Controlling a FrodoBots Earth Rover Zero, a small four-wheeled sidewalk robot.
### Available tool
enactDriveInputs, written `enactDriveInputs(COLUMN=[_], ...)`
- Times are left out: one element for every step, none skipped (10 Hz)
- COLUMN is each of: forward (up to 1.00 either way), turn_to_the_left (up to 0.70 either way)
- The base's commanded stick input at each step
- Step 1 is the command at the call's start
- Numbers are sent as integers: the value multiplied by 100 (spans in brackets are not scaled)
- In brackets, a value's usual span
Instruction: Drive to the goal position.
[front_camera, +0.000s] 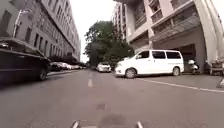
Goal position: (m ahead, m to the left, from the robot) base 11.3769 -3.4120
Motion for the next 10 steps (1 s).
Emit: enactDriveInputs(forward=[70,70,70,70,70,70,70,70,70,70], turn_to_the_left=[0,0,0,0,0,0,0,0,0,0])
